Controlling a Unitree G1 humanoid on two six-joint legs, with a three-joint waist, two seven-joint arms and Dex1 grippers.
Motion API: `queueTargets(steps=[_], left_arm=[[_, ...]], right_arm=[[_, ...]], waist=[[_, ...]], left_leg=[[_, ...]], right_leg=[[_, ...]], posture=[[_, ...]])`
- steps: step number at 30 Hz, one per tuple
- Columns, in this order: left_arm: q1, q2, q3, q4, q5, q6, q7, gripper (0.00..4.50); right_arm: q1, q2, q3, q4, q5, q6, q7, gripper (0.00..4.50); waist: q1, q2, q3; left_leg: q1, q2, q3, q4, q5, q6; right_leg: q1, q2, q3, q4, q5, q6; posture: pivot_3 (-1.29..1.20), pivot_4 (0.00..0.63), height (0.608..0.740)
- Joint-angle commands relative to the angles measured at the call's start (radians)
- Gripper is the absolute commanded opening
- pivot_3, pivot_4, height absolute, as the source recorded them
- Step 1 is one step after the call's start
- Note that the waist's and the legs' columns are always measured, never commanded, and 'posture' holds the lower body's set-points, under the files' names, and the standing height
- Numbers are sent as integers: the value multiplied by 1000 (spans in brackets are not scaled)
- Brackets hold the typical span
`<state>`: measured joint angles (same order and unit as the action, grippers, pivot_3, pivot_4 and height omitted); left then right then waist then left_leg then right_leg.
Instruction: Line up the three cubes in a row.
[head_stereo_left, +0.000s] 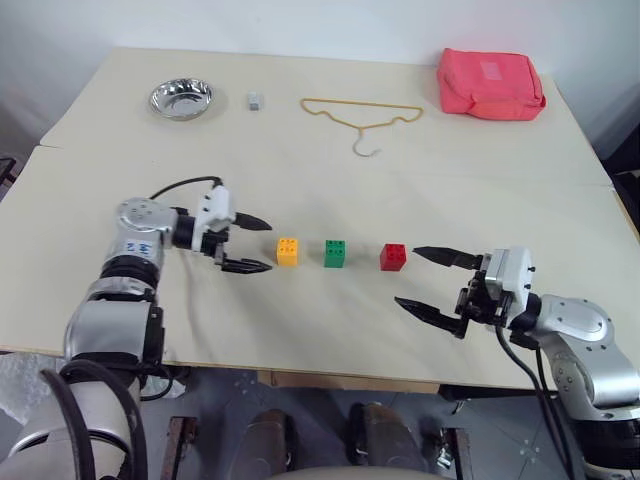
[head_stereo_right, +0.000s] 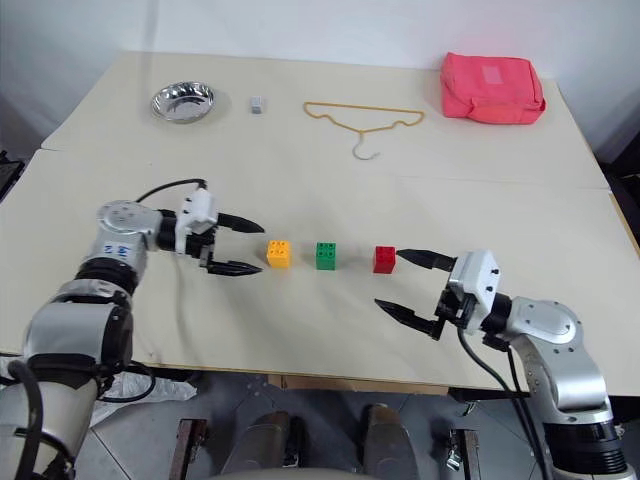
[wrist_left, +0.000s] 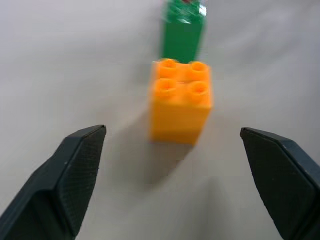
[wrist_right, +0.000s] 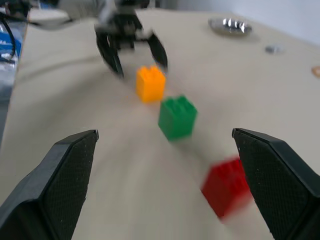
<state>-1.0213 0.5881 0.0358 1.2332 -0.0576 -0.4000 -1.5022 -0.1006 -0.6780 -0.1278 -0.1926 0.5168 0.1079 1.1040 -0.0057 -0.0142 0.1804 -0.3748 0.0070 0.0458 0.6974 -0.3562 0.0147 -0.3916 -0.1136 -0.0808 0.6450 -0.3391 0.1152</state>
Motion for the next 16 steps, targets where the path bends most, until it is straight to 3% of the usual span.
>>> queueTargets(steps=[1,7,16], left_arm=[[69,73,33,-117,-125,45,-112,4446],[273,177,88,-298,-272,109,-112,4446],[441,213,183,-503,-356,239,-5,4446]], right_arm=[[-44,-39,-70,93,74,-51,145,4500],[-152,-61,-95,303,110,-58,289,4500],[-255,-39,-82,471,49,-163,367,4500]], waist=[[0,0,0],[1,0,0],[1,1,0]], left_leg=[[0,0,0,0,0,0],[0,1,-1,1,0,0],[1,0,-2,2,0,0]], right_leg=[[0,0,0,0,0,0],[1,-1,0,0,0,0],[2,-2,0,0,0,0]], posture=[[0,150,740],[0,150,740],[0,150,740]])
